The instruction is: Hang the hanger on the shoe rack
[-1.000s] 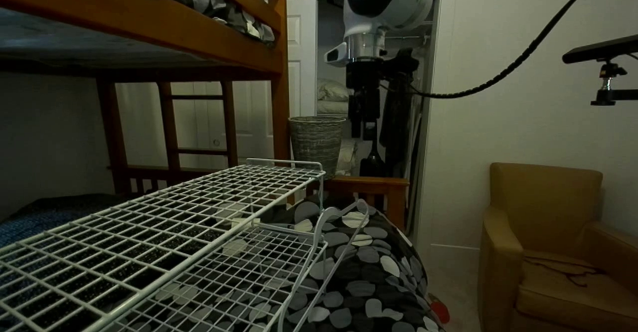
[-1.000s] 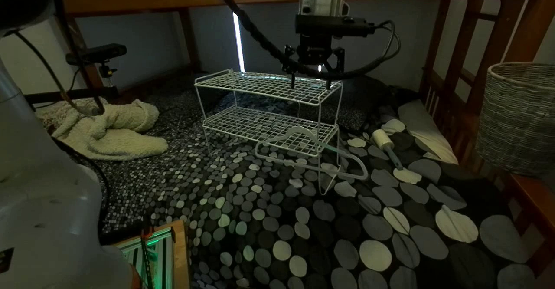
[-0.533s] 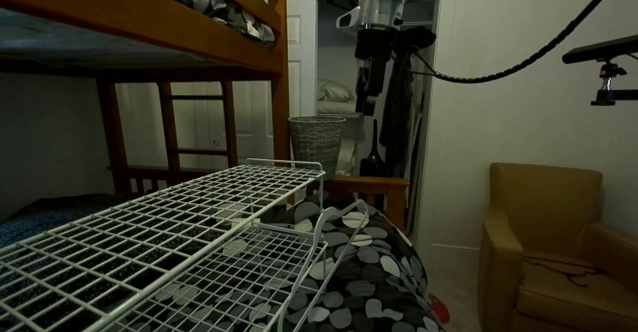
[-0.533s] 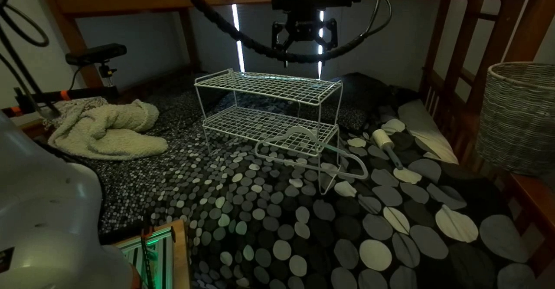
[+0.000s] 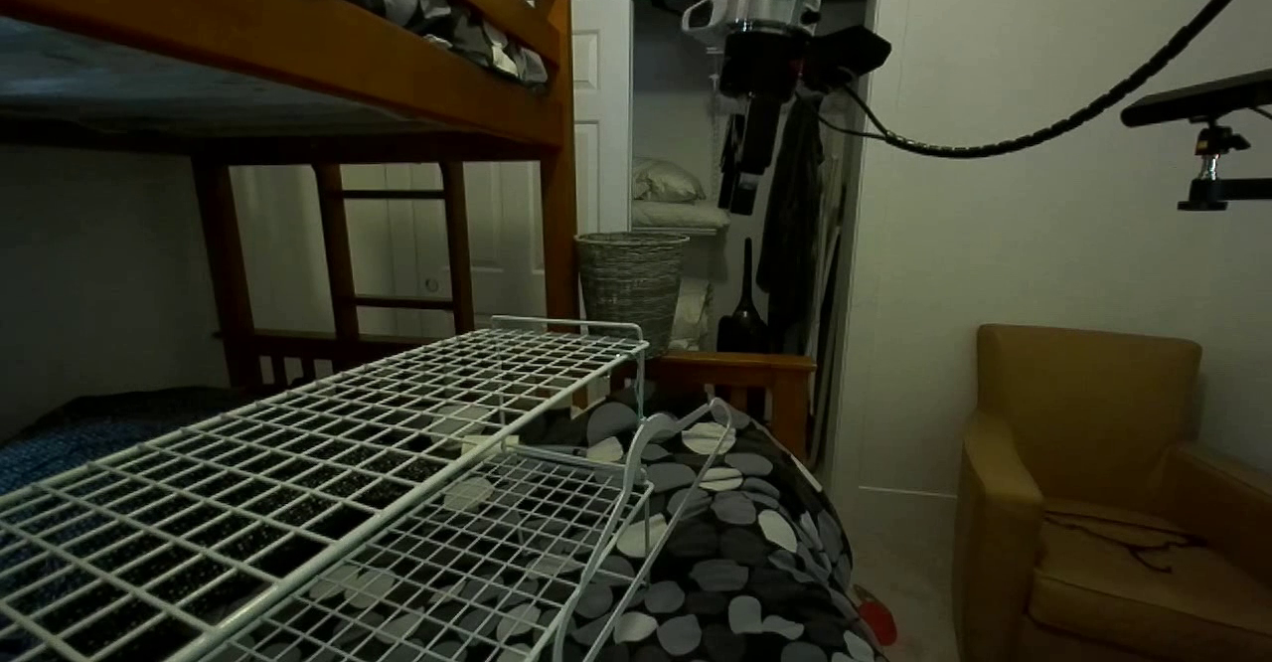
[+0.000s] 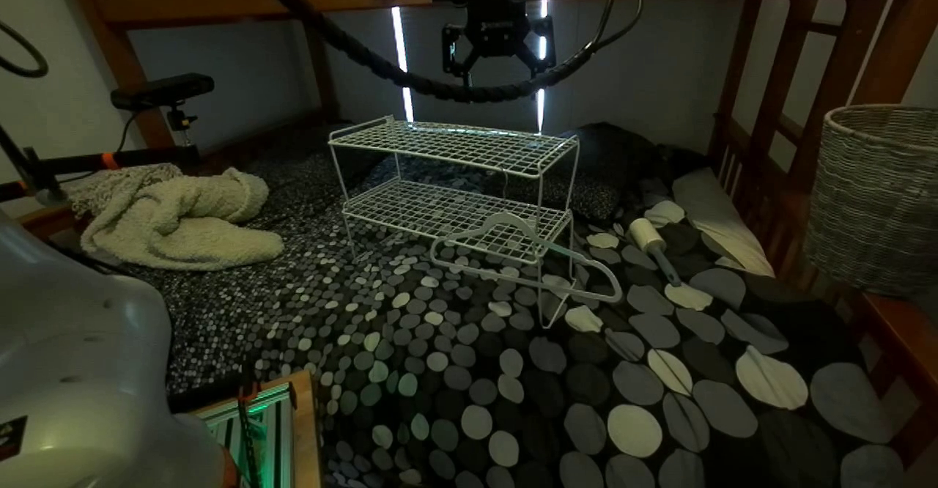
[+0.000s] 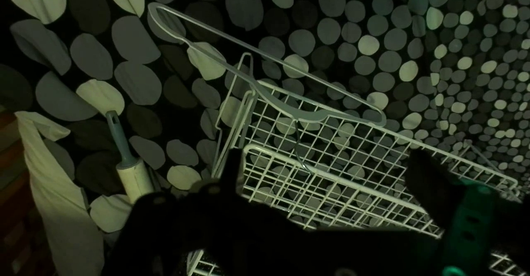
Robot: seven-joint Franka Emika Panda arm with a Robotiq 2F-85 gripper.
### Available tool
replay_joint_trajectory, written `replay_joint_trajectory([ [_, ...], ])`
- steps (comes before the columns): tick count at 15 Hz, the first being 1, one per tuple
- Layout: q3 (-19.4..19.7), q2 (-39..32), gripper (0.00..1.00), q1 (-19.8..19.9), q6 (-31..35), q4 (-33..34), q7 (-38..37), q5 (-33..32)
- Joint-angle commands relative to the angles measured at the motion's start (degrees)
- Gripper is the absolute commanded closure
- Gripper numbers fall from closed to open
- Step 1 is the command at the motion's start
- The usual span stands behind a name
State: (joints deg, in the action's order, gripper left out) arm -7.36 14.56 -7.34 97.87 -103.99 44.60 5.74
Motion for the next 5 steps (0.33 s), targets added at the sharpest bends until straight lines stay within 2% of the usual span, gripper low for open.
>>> replay_joint_trajectory([
  [1, 0.91, -0.12, 0.00, -1.30, -0.12, 0.11, -0.63, -0.28],
  [5, 0.87, -0.12, 0.00, -1.49, -0.12, -0.08, -0.94, -0.26],
])
